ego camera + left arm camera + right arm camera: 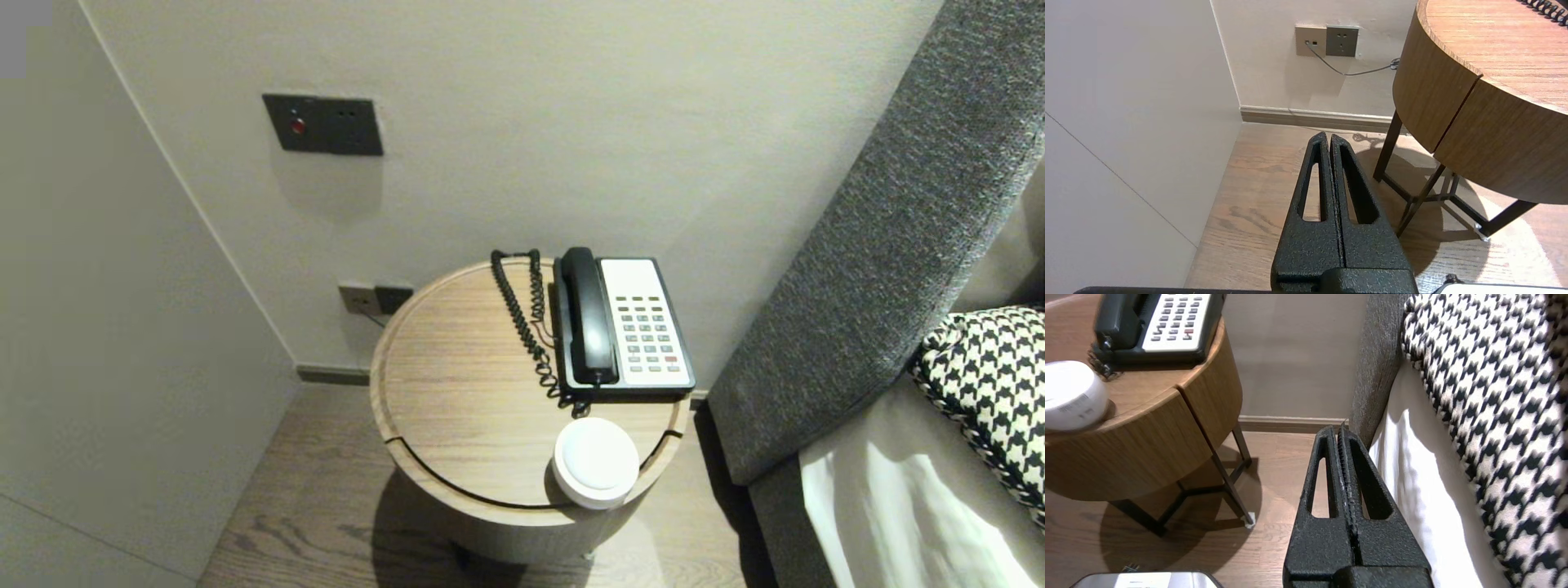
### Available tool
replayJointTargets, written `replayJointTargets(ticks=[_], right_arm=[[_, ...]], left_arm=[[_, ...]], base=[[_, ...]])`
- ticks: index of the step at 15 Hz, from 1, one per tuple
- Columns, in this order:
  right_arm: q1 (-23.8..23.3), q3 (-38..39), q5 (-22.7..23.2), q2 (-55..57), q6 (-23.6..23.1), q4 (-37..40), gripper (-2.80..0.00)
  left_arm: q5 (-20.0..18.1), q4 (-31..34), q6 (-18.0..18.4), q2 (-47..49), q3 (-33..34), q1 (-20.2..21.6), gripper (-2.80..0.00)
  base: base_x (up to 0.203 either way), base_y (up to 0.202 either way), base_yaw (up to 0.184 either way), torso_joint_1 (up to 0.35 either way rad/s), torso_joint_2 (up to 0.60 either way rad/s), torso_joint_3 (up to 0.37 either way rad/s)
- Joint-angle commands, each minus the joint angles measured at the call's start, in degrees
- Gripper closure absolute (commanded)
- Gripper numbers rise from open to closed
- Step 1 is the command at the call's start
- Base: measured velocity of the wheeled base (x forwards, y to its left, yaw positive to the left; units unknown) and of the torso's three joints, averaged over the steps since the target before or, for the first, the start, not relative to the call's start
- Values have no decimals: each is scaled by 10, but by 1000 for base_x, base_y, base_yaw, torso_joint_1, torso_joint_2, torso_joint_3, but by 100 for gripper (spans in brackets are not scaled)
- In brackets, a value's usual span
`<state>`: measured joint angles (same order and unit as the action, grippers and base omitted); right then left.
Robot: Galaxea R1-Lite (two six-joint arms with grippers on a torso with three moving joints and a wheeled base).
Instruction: Open the nightstand drawer
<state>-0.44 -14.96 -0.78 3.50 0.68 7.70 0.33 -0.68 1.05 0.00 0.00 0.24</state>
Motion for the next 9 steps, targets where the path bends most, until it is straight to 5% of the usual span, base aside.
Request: replayJointTargets(ticks=[1, 5, 9], right_arm=[[-1, -48, 3, 68, 2, 4, 0], [0, -123, 16, 181, 25, 2, 0], [0, -181, 36, 310, 121, -1, 0]], left_arm=[[0, 0, 0, -1, 0, 0, 0], [0, 0, 0, -1, 0, 0, 0], [0, 0, 0, -1, 0, 0, 0]], base=[[0, 0, 0, 0, 0, 0], [0, 0, 0, 0, 0, 0], [0, 0, 0, 0, 0, 0]])
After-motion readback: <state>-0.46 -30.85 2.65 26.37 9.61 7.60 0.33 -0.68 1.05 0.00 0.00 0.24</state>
